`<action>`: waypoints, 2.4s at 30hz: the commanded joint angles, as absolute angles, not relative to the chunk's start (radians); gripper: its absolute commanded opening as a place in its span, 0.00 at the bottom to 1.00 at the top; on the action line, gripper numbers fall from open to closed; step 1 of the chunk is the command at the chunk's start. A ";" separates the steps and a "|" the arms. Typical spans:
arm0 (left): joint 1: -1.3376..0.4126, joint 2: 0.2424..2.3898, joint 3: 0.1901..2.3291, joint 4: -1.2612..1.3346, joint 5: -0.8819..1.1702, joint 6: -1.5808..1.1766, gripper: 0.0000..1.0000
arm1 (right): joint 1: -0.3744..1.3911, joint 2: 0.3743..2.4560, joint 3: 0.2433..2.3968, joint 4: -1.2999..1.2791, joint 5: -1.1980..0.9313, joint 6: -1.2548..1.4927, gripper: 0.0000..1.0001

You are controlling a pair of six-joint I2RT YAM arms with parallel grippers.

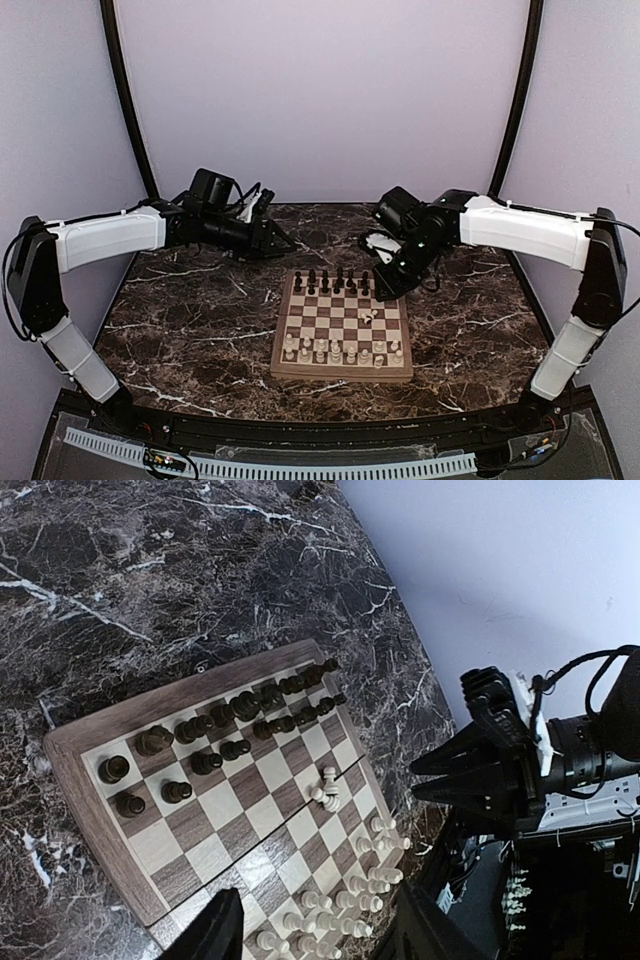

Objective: Set up the chess pieces on the board
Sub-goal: Pick up the chess pile from the chessboard.

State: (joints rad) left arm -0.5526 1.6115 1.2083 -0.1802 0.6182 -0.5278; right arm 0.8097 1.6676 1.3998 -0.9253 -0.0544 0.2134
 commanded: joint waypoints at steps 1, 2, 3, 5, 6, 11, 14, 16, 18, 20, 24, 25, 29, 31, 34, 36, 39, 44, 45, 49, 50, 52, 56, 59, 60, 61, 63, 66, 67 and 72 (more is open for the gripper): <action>-0.550 1.557 1.239 -0.250 0.598 -0.485 0.54 | 0.815 1.716 1.384 -0.851 -0.072 0.222 0.20; -0.551 1.556 1.238 -0.254 0.596 -0.485 0.54 | 0.815 1.724 1.376 -0.846 -0.064 0.219 0.20; -0.551 1.555 1.238 -0.256 0.595 -0.487 0.54 | 0.813 1.733 1.370 -0.842 -0.054 0.218 0.19; -0.551 1.554 1.238 -0.258 0.596 -0.494 0.54 | 0.812 1.769 1.372 -0.850 -0.046 0.222 0.18; -0.551 1.555 1.237 -0.258 0.597 -0.499 0.54 | 0.811 1.783 1.375 -0.852 -0.050 0.224 0.18; -0.552 1.559 1.238 -0.255 0.596 -0.508 0.54 | 0.804 1.845 1.403 -0.859 -0.037 0.286 0.18; -0.552 1.563 1.238 -0.253 0.596 -0.514 0.54 | 0.787 1.873 1.417 -0.856 -0.048 0.344 0.19; -0.552 1.564 1.237 -0.252 0.596 -0.518 0.54 | 0.775 1.881 1.420 -0.844 -0.060 0.378 0.22; -0.552 1.566 1.238 -0.252 0.595 -0.520 0.54 | 0.768 1.889 1.423 -0.833 -0.075 0.407 0.23; -0.552 1.568 1.239 -0.254 0.596 -0.521 0.54 | 0.764 1.902 1.432 -0.830 -0.090 0.420 0.25; -0.552 1.573 1.243 -0.259 0.599 -0.519 0.54 | 0.760 1.931 1.450 -0.831 -0.113 0.439 0.26; -0.552 1.574 1.244 -0.262 0.601 -0.517 0.54 | 0.759 1.936 1.452 -0.828 -0.118 0.445 0.26; -0.552 1.582 1.247 -0.266 0.607 -0.515 0.54 | 0.751 1.950 1.458 -0.813 -0.151 0.469 0.27; -0.552 1.586 1.247 -0.264 0.610 -0.519 0.54 | 0.750 1.959 1.466 -0.816 -0.159 0.472 0.26; -0.552 1.594 1.248 -0.259 0.615 -0.525 0.54 | 0.750 1.968 1.470 -0.811 -0.161 0.474 0.27; -0.551 1.598 1.249 -0.255 0.619 -0.531 0.54 | 0.750 1.978 1.473 -0.808 -0.164 0.476 0.27; -0.552 1.606 1.251 -0.251 0.624 -0.537 0.54 | 0.750 1.998 1.490 -0.808 -0.171 0.479 0.27; -0.551 1.612 1.253 -0.247 0.627 -0.543 0.54 | 0.750 2.021 1.518 -0.823 -0.176 0.481 0.23; -0.552 1.613 1.253 -0.247 0.627 -0.543 0.54 | 0.750 2.023 1.519 -0.825 -0.176 0.478 0.21; -0.552 1.615 1.250 -0.250 0.627 -0.542 0.54 | 0.750 2.013 1.506 -0.826 -0.176 0.470 0.14; -0.552 1.615 1.247 -0.250 0.625 -0.541 0.54 | 0.750 2.008 1.500 -0.825 -0.175 0.470 0.12; -0.552 1.613 1.245 -0.250 0.623 -0.539 0.54 | 0.750 1.996 1.492 -0.822 -0.170 0.472 0.10; -0.552 1.612 1.241 -0.244 0.622 -0.540 0.54 | 0.750 1.974 1.495 -0.824 -0.176 0.474 0.07; -0.554 1.611 1.242 -0.230 0.628 -0.543 0.54 | 0.750 1.930 1.517 -0.817 -0.189 0.478 0.06; -0.557 1.610 1.242 -0.224 0.633 -0.542 0.54 | 0.750 1.911 1.524 -0.813 -0.193 0.480 0.06; -0.559 1.606 1.241 -0.212 0.633 -0.540 0.54 | 0.749 1.892 1.533 -0.812 -0.198 0.484 0.05; -0.571 1.600 1.241 -0.189 0.632 -0.538 0.54 | 0.749 1.862 1.547 -0.800 -0.230 0.485 0.05; -0.595 1.600 1.241 -0.149 0.642 -0.545 0.54 | 0.746 1.829 1.571 -0.794 -0.267 0.493 0.05; -0.601 1.602 1.239 -0.125 0.650 -0.548 0.54 | 0.744 1.820 1.575 -0.789 -0.278 0.498 0.04; -0.643 1.636 1.233 -0.039 0.671 -0.563 0.55 | 0.737 1.793 1.599 -0.763 -0.311 0.522 0.04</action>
State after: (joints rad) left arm -0.6147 1.6211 1.2247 -0.1436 0.6331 -0.5480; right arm 0.7517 1.8206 1.5684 -0.7979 -0.2626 0.4950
